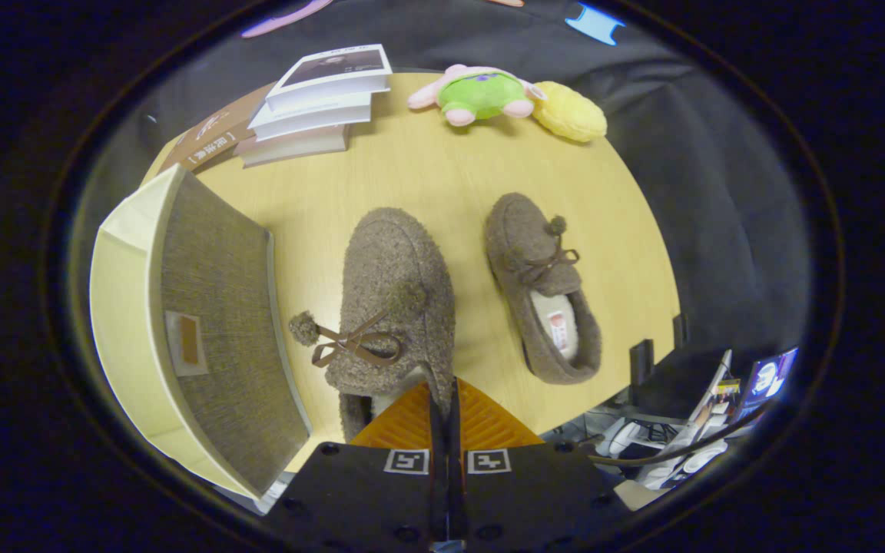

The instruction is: Open the storage box then place both shoes into the box .Put the left shoe in first, then the right shoe, with the right side of both shoes facing outward in a uniform manner.

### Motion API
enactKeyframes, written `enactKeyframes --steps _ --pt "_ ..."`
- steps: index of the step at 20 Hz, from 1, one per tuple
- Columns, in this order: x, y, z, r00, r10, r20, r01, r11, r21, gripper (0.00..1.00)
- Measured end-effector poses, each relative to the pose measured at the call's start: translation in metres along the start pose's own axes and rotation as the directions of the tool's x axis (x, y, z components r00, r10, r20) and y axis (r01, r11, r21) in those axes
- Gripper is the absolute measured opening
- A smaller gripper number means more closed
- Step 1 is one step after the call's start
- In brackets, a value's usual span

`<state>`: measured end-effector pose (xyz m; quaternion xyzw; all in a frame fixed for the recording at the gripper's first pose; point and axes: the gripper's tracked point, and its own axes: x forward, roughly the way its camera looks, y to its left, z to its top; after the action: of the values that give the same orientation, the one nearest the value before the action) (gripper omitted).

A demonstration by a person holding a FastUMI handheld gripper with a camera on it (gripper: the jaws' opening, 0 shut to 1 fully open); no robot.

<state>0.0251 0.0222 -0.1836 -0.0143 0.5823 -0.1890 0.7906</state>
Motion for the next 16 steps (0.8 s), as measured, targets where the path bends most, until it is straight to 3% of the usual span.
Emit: enactKeyframes --steps 3,5,10,16 --pt "-0.054 -0.012 0.02 0.998 -0.059 0.024 0.059 0.998 0.019 0.04" --pt "-0.089 -0.005 0.036 0.997 -0.058 0.06 0.056 0.998 0.031 0.04" --pt "-0.165 0.056 0.059 0.986 0.052 0.156 -0.06 0.997 0.05 0.04" --pt "-0.164 0.153 0.031 0.977 0.184 0.109 -0.182 0.983 -0.025 0.04"
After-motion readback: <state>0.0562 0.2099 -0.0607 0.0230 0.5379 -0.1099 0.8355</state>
